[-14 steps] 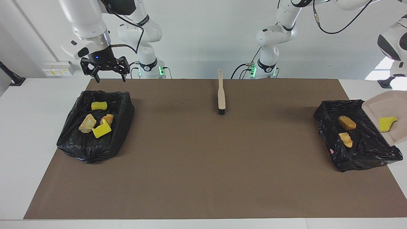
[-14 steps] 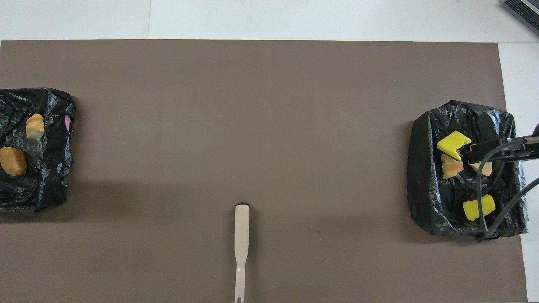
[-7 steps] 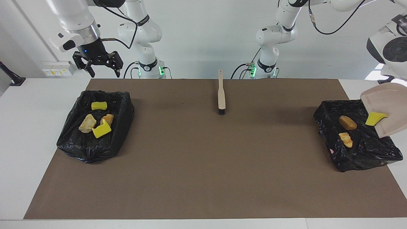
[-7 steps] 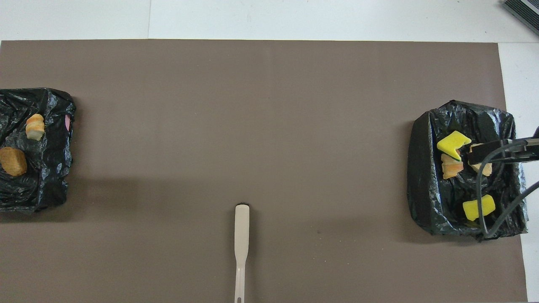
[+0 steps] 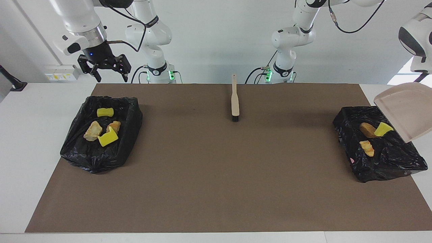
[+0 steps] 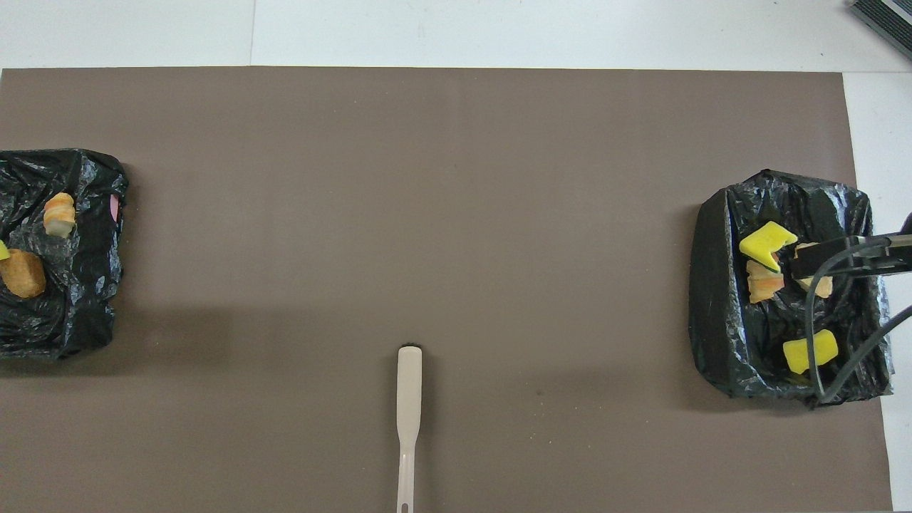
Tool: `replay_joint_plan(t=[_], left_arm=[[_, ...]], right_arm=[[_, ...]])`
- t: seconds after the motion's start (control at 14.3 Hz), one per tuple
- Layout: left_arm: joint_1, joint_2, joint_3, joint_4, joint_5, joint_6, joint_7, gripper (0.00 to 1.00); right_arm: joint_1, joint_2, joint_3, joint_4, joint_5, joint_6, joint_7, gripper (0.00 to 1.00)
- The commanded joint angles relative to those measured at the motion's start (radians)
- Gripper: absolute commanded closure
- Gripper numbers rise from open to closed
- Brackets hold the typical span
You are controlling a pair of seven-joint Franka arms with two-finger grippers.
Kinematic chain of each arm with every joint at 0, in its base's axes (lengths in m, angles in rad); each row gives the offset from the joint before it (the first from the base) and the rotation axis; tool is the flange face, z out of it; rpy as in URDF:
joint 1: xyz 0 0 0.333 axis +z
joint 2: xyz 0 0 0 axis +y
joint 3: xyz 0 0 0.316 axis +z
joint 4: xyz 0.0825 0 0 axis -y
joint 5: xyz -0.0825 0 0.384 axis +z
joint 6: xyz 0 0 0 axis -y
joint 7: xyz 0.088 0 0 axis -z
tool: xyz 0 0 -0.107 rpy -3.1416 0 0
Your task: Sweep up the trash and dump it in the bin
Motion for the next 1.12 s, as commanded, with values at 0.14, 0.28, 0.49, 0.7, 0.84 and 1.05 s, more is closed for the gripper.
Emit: replay_joint_plan(t=[0.14,0.28,0.49,0.7,0.84,1.05], left_arm=[[0.004,0.004,0.003,0.068,-0.084,-0.097,-0.010,1.00],[-0.013,-0.025,-0.002,0.066,-0.191,-0.187,-0.150,1.00],[-0.053,-0.081,-0.031,0.033,-0.356,-0.301,-0.524,1.00],[-0.161,-0.123,-0.034,-0.025,-0.455,-0.358,-0.799,1.00],[-0.264,-0.160,-0.036,-0.105,-0.574,-0.355,-1.064,1.00],[-0.436,-0.161,-0.036,-0.170,-0.699,-0.319,-1.396,1.00]], right_arm=[[-0.007,-0.019,0.004,-0.021,0.018,0.002,0.013,0.00],[-0.009,-0.019,0.004,-0.021,0.018,0.002,0.013,0.00],[-0.007,-0.019,0.004,-0.021,0.018,0.002,0.013,0.00],[-0.009,-0.019,0.004,-0.021,0.018,0.002,0.013,0.00],[-0.007,-0.019,0.004,-0.021,0.018,0.002,0.013,0.00],[-0.009,-0.019,0.004,-0.021,0.018,0.002,0.013,0.00]])
